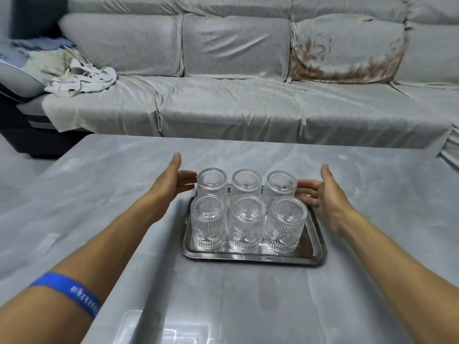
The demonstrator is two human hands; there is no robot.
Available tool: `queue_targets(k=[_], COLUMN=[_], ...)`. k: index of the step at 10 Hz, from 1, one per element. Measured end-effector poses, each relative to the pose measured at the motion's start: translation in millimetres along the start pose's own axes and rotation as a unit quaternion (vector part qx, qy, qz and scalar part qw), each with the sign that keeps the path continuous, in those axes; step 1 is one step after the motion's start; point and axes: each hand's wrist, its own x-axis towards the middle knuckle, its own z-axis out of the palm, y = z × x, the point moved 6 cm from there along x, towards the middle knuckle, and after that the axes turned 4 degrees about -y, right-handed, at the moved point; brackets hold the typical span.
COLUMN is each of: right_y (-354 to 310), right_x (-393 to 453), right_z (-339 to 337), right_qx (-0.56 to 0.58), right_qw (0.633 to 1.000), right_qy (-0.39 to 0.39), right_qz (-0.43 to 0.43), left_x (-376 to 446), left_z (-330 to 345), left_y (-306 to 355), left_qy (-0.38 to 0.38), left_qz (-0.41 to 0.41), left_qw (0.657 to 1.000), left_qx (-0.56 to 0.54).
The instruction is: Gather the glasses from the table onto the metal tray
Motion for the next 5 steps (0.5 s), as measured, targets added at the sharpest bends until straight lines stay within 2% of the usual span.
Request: queue_targets(k=[3,4,5], right_y=[4,3,-1], right_x=[2,-7,-18], right_z=[6,6,-8], right_qx=[-0.032,-0.017,-0.064], right_qw=[0.999,0.999,0.989], right_qy=[0.012,0.019,0.091], right_qz=[-0.026,-0.034,-0.099], left_x=[-2,-7,-15], left_z=[9,15,0], left_y=[-7,-3,1], left_qy=[-0.025,0.012,0.107], left_qz=[-0.006,0.015,0.076], left_qw=[1.0,1.0,0.989], left_qx=[-0.014,-0.021,-0.068])
